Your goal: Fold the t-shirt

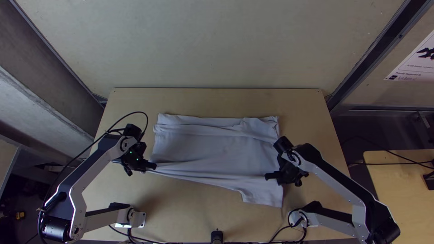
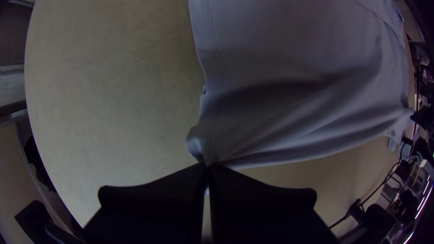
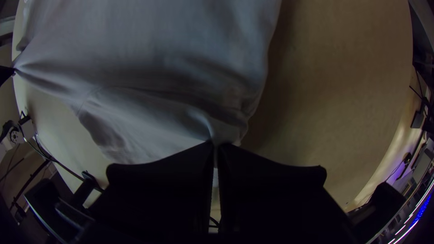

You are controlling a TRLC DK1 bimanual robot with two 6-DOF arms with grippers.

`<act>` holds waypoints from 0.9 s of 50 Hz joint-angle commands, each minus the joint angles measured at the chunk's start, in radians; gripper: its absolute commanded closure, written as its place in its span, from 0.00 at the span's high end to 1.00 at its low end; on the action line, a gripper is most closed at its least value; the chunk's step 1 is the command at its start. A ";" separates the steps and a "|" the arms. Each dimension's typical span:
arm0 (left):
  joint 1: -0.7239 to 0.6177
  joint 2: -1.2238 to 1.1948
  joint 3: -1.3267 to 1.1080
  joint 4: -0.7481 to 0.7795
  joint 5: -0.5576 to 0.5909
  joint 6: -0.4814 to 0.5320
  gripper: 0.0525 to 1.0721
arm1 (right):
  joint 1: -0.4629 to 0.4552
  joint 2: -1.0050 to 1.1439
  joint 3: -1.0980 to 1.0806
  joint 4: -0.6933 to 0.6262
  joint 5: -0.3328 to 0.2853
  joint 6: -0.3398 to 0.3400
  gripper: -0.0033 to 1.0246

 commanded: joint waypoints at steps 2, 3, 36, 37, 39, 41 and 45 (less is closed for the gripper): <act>0.017 -0.028 0.048 -0.012 0.003 0.022 0.03 | -0.025 -0.008 0.066 -0.019 0.033 -0.019 0.03; 0.017 -0.028 0.057 -0.012 0.003 0.020 0.03 | -0.027 -0.004 0.075 -0.019 0.038 -0.021 0.03; -0.023 0.141 0.321 0.060 0.005 -0.020 0.03 | -0.195 0.288 0.416 0.016 0.130 -0.117 0.03; -0.023 0.152 0.330 0.060 0.005 -0.015 0.03 | -0.202 0.297 0.426 0.016 0.131 -0.119 0.03; -0.023 0.173 0.350 0.060 0.005 -0.010 0.03 | -0.212 0.318 0.448 0.017 0.131 -0.128 0.03; -0.022 0.195 0.370 0.060 0.003 -0.009 0.03 | -0.217 0.338 0.468 0.017 0.133 -0.133 0.03; -0.019 0.234 0.408 0.061 0.003 -0.003 0.03 | -0.235 0.381 0.514 0.019 0.138 -0.142 0.03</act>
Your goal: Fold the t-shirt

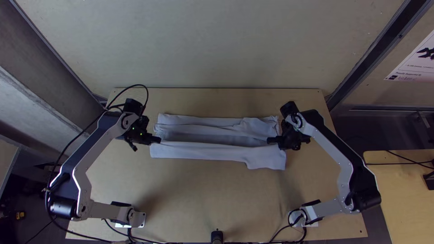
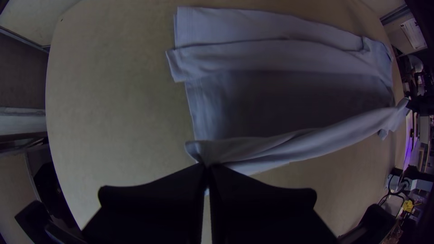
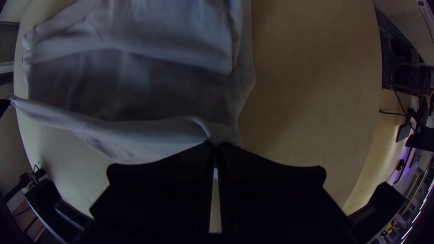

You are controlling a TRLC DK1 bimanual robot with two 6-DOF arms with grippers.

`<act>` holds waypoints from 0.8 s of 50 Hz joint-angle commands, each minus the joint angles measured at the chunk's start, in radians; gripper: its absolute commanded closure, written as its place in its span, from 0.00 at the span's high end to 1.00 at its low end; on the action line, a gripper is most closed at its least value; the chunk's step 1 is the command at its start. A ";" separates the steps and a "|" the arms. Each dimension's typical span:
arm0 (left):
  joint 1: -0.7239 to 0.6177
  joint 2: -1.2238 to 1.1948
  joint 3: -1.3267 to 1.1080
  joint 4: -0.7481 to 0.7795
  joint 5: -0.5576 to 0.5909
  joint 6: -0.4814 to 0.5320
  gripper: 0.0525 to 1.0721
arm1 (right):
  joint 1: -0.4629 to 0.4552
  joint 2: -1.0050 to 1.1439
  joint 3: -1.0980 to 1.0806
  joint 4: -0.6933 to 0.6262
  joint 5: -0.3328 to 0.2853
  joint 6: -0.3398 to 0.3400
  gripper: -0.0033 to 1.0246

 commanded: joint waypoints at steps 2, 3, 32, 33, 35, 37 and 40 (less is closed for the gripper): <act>0.005 0.064 0.074 0.004 0.000 0.023 0.03 | -0.031 0.076 0.081 0.000 0.024 -0.023 0.03; 0.007 0.073 0.086 0.003 -0.001 0.025 0.03 | -0.034 0.086 0.092 0.000 0.024 -0.025 0.03; 0.038 0.424 0.437 0.006 -0.012 0.068 0.03 | -0.090 0.459 0.437 0.028 0.032 -0.042 0.03; 0.039 0.434 0.446 0.006 -0.012 0.068 0.03 | -0.092 0.470 0.447 0.028 0.033 -0.042 0.03; 0.039 0.449 0.462 0.007 -0.012 0.066 0.03 | -0.095 0.490 0.469 0.028 0.035 -0.046 0.03; 0.038 0.463 0.472 0.012 -0.012 0.065 0.03 | -0.098 0.508 0.486 0.028 0.039 -0.048 0.03; 0.038 0.470 0.482 0.026 -0.011 0.060 0.03 | -0.101 0.537 0.510 0.029 0.050 -0.048 0.04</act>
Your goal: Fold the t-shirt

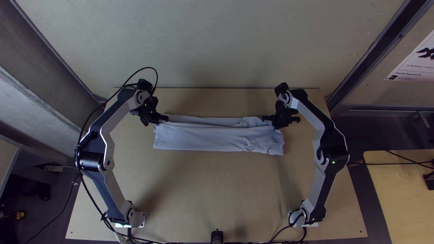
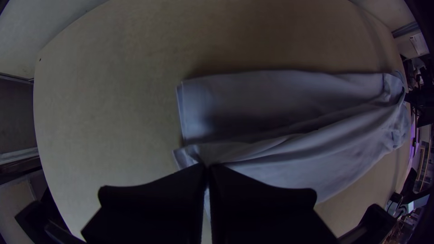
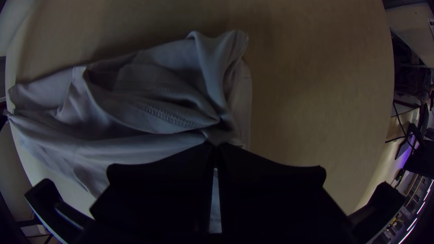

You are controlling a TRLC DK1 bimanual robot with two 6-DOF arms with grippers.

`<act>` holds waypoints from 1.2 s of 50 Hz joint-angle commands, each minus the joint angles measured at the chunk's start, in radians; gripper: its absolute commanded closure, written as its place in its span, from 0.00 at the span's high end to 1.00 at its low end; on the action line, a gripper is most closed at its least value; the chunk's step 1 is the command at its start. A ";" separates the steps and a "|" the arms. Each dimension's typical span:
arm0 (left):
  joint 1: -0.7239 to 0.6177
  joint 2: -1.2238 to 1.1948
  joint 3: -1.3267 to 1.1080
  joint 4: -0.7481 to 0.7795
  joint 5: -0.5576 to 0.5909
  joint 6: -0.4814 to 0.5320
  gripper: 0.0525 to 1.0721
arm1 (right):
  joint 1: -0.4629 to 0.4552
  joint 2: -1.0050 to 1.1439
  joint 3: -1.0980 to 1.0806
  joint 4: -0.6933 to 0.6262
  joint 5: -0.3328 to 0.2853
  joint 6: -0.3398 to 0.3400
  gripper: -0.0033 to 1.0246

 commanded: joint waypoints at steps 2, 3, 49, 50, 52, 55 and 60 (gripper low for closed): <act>0.013 0.022 0.035 0.037 -0.011 0.008 0.16 | -0.020 0.071 0.060 0.004 0.037 -0.015 0.15; 0.013 0.020 0.035 0.040 -0.011 0.005 0.32 | -0.023 0.077 0.065 0.004 0.039 -0.013 0.24; 0.263 -0.116 -0.111 0.038 0.452 -0.016 0.96 | -0.131 -0.210 0.288 -0.128 0.236 0.008 0.96; 0.268 -0.112 -0.115 0.038 0.463 -0.016 0.96 | -0.131 -0.213 0.304 -0.137 0.236 0.008 0.96; 0.277 -0.109 -0.128 0.043 0.475 -0.015 0.96 | -0.131 -0.218 0.334 -0.155 0.233 0.008 0.96; 0.286 -0.096 -0.143 0.049 0.489 -0.011 0.96 | -0.129 -0.221 0.393 -0.185 0.221 0.008 0.96; 0.303 -0.089 -0.180 0.092 0.529 -0.002 0.96 | -0.129 -0.219 0.506 -0.240 0.183 0.019 0.96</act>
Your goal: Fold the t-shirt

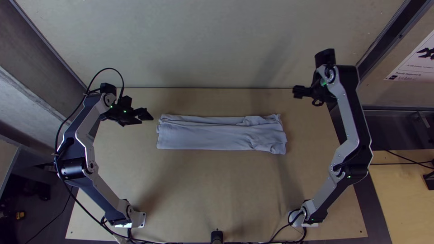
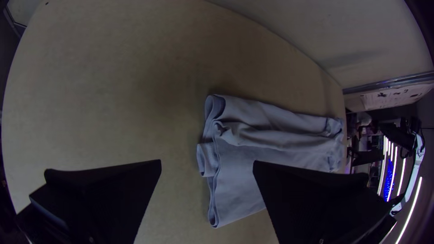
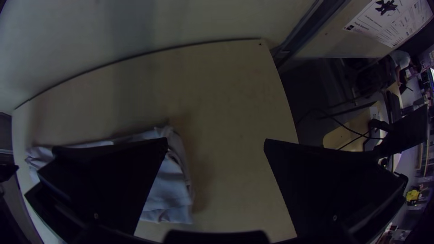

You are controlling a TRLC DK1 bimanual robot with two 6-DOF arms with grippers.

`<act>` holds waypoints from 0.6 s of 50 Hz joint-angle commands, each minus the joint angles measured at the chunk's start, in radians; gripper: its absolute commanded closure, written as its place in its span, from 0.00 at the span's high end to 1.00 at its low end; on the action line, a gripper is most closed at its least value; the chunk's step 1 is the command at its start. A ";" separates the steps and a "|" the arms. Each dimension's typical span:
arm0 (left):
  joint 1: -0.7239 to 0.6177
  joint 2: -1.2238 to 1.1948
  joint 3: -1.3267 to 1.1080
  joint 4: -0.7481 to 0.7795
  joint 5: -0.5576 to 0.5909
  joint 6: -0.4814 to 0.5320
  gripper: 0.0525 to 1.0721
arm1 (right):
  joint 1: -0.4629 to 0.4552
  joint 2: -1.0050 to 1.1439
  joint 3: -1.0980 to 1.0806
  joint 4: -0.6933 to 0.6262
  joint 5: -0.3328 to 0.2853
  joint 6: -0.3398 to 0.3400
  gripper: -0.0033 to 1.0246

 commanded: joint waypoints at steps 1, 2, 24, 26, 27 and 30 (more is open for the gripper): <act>0.016 0.012 -0.054 0.036 0.053 0.006 0.96 | -0.002 -0.019 0.123 -0.053 -0.030 0.021 0.96; 0.024 0.016 -0.061 0.040 0.071 0.012 0.96 | -0.002 -0.019 0.141 -0.061 -0.038 0.022 0.96; 0.039 0.194 -0.130 0.106 0.246 0.066 0.96 | -0.002 -0.116 0.187 -0.061 -0.164 0.027 0.96; 0.030 0.197 -0.140 0.114 0.246 0.066 0.96 | -0.002 -0.118 0.187 -0.061 -0.167 0.027 0.96; 0.022 0.197 -0.146 0.117 0.246 0.066 0.96 | -0.002 -0.118 0.186 -0.059 -0.167 0.027 0.96; -0.001 0.199 -0.166 0.139 0.246 0.060 0.96 | -0.004 -0.118 0.181 -0.059 -0.167 0.027 0.96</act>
